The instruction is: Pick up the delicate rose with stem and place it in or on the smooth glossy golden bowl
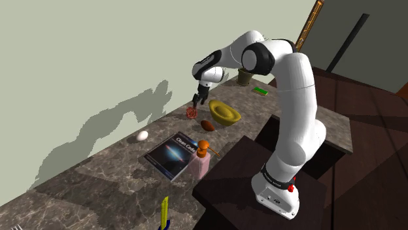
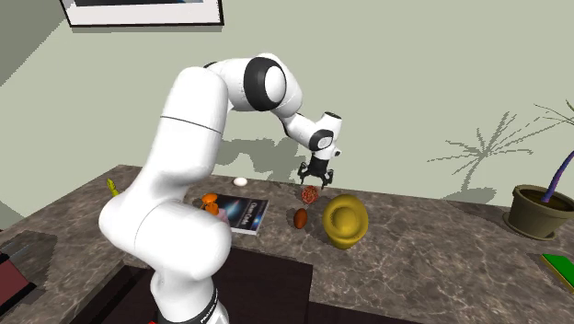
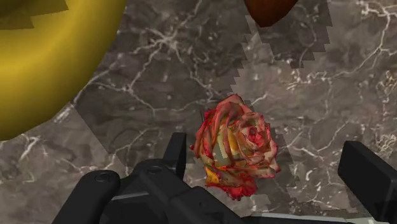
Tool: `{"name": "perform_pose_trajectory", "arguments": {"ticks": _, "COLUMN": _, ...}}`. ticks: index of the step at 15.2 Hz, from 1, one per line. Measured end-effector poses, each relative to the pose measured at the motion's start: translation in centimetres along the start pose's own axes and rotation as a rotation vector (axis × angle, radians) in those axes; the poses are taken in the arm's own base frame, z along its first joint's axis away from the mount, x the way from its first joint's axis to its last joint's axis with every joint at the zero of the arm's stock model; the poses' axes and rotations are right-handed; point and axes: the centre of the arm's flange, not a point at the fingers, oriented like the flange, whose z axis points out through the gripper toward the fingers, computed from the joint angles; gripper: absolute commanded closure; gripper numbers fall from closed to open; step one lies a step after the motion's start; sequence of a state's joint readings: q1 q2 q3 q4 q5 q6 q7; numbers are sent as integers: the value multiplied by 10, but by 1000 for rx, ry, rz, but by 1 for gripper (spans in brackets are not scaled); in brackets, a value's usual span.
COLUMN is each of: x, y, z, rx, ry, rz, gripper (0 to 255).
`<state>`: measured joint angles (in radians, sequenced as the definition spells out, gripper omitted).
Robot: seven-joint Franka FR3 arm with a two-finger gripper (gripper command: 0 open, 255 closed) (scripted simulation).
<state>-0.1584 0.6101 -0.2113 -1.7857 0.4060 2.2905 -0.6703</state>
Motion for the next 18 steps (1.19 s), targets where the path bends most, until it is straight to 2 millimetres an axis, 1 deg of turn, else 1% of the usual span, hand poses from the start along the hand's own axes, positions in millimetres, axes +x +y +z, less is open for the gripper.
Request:
{"name": "perform_pose_trajectory", "arguments": {"ticks": 2, "x": 12, "y": 16, "z": 16, "rx": 7, "ry": -6, "rz": -7, "gripper": 0}}
{"name": "perform_pose_trajectory", "arguments": {"ticks": 3, "x": 13, "y": 20, "z": 22, "rx": 9, "ry": -8, "rz": -8, "gripper": 0}}
{"name": "perform_pose_trajectory", "arguments": {"ticks": 8, "x": 16, "y": 22, "z": 51, "rx": 11, "ry": -9, "rz": -10, "gripper": 0}}
{"name": "perform_pose_trajectory", "arguments": {"ticks": 10, "x": 16, "y": 21, "z": 60, "rx": 11, "ry": -9, "rz": -11, "gripper": 0}}
{"name": "perform_pose_trajectory", "arguments": {"ticks": 16, "x": 15, "y": 21, "z": 64, "rx": 11, "ry": -8, "rz": -11, "gripper": 0}}
{"name": "perform_pose_trajectory", "arguments": {"ticks": 17, "x": 15, "y": 21, "z": 64, "rx": 11, "ry": -8, "rz": -11, "gripper": 255}}
{"name": "perform_pose_trajectory", "arguments": {"ticks": 18, "x": 16, "y": 19, "z": 63, "rx": 16, "ry": -10, "rz": -13, "gripper": 255}}
